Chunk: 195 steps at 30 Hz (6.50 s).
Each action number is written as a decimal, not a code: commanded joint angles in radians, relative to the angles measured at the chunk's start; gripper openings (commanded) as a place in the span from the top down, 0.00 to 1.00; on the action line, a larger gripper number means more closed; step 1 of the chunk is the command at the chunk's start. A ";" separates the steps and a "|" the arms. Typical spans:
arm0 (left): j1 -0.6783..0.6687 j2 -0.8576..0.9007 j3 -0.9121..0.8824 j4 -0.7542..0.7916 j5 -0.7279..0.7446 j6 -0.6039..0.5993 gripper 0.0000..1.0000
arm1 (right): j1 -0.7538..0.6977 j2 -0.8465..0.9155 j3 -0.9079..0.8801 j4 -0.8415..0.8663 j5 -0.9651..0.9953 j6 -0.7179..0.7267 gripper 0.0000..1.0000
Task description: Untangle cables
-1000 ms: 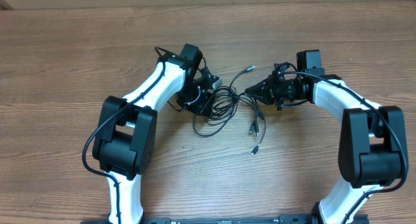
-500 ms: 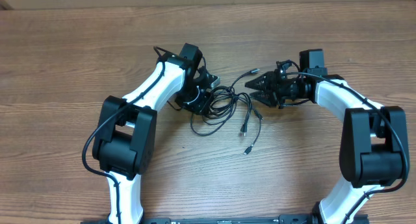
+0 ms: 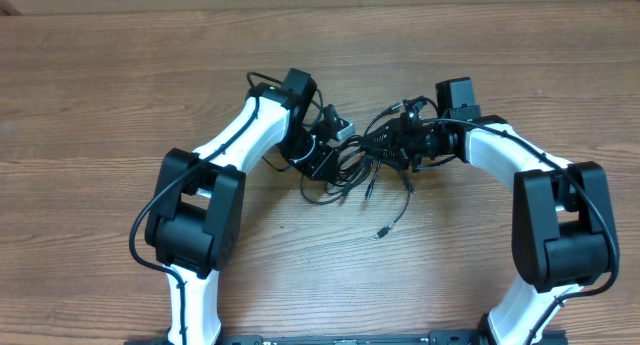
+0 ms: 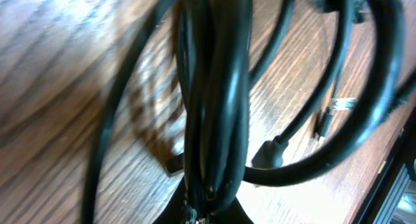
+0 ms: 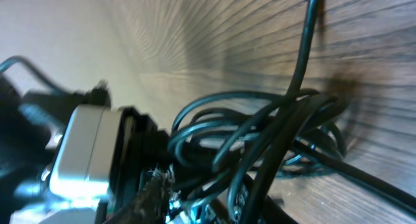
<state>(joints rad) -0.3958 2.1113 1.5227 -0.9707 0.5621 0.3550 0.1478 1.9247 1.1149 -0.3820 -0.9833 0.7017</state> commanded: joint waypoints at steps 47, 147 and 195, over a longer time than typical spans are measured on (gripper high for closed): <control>-0.017 -0.022 -0.016 -0.056 -0.286 -0.105 0.92 | -0.088 0.004 -0.002 -0.062 0.113 -0.051 0.96; -0.085 -0.214 0.426 -0.439 -0.118 -0.370 0.94 | -0.224 -0.135 0.313 -0.628 0.448 -0.640 0.00; -0.097 -0.213 0.426 -0.359 -0.556 -0.355 0.96 | -0.224 -0.135 0.313 -0.628 0.448 -0.640 0.00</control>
<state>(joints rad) -0.5060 1.9034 1.9491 -1.3304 0.0834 -0.0292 -0.0742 1.7947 1.4216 -1.0138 -0.5415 0.0711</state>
